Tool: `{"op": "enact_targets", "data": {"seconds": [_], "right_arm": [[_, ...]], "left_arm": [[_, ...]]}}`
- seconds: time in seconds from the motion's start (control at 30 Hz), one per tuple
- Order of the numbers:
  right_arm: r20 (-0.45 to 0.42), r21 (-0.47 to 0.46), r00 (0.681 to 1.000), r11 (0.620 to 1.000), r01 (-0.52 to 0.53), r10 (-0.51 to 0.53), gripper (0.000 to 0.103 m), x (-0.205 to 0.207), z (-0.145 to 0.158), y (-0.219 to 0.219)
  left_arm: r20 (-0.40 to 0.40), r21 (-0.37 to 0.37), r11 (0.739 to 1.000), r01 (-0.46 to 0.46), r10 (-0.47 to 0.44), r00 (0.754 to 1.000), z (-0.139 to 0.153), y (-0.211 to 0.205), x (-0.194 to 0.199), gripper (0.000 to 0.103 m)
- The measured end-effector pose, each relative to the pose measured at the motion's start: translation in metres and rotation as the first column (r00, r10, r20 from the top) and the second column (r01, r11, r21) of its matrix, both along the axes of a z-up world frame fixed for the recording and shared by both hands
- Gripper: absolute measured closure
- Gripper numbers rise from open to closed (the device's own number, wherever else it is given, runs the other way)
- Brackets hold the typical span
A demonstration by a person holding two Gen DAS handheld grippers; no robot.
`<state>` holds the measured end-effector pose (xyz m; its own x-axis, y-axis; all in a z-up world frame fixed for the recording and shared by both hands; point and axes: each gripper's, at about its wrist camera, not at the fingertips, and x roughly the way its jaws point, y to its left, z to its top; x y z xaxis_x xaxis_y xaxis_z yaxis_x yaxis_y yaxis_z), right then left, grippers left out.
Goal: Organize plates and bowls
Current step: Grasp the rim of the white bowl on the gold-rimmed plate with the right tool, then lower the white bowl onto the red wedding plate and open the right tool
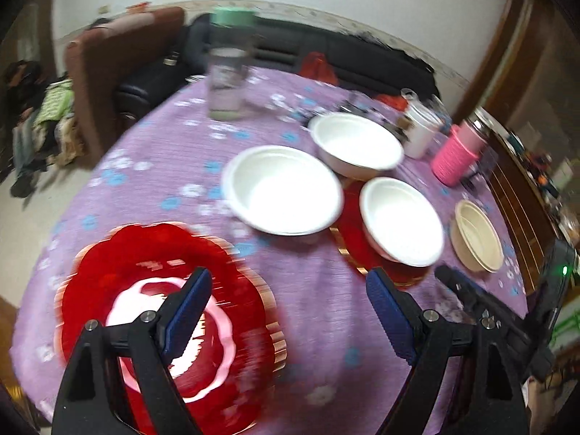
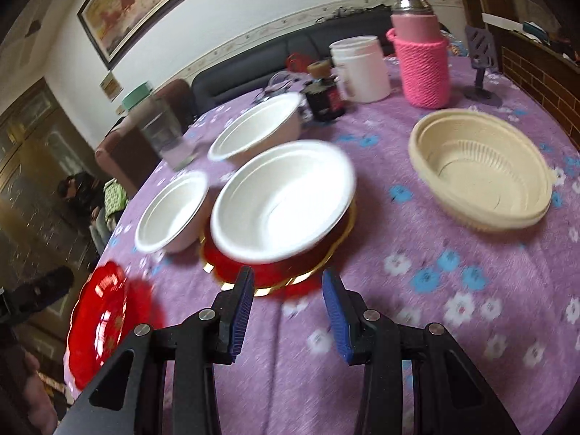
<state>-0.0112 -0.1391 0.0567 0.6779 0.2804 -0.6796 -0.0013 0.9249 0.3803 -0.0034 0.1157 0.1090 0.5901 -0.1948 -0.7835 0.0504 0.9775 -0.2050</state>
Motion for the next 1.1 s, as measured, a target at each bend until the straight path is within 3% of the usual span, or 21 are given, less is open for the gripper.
{"op": "enact_targets", "data": {"seconds": [0.1, 0.27, 0.33, 0.4, 0.6, 0.67, 0.73, 0.8, 1.1], "right_arm": [[-0.001, 0.020, 1.000, 1.000, 0.017, -0.017, 0.061, 0.019, 0.001, -0.014], [-0.044, 0.088, 0.999, 0.996, 0.028, -0.025, 0.061, 0.057, -0.002, -0.035], [-0.057, 0.077, 0.998, 0.997, 0.023, -0.019, 0.061, 0.067, -0.004, -0.035], [-0.067, 0.047, 0.998, 0.999, 0.017, -0.014, 0.061, 0.079, -0.007, -0.035], [-0.086, 0.011, 0.996, 1.000, -0.015, 0.016, 0.061, 0.096, -0.015, -0.029], [-0.090, 0.007, 0.996, 1.000, -0.023, 0.023, 0.067, 0.100, -0.018, -0.027], [-0.097, -0.004, 0.995, 1.000, -0.022, 0.022, 0.081, 0.102, -0.020, -0.027], [-0.089, 0.001, 0.996, 1.000, -0.023, 0.023, 0.082, 0.100, -0.021, -0.028], [-0.065, 0.009, 0.998, 1.000, -0.018, 0.018, 0.089, 0.089, -0.012, -0.030]], "left_arm": [[-0.046, -0.035, 0.997, 0.064, -0.065, 0.997, -0.011, -0.030, 0.026, 0.019], [-0.128, -0.096, 0.990, 0.104, -0.116, 0.985, -0.032, -0.064, 0.065, 0.038], [-0.161, -0.103, 0.988, 0.113, -0.129, 0.978, -0.040, -0.072, 0.078, 0.051], [-0.195, -0.110, 0.986, 0.129, -0.148, 0.970, -0.050, -0.083, 0.090, 0.056], [-0.245, -0.097, 0.988, 0.124, -0.144, 0.959, -0.070, -0.098, 0.105, 0.057], [-0.252, -0.098, 0.988, 0.120, -0.141, 0.957, -0.074, -0.099, 0.109, 0.059], [-0.264, -0.100, 0.986, 0.133, -0.155, 0.952, -0.078, -0.101, 0.112, 0.076], [-0.272, -0.133, 0.981, 0.143, -0.175, 0.946, -0.081, -0.103, 0.113, 0.084], [-0.211, -0.082, 0.983, 0.164, -0.178, 0.961, -0.062, -0.107, 0.104, 0.085]]}}
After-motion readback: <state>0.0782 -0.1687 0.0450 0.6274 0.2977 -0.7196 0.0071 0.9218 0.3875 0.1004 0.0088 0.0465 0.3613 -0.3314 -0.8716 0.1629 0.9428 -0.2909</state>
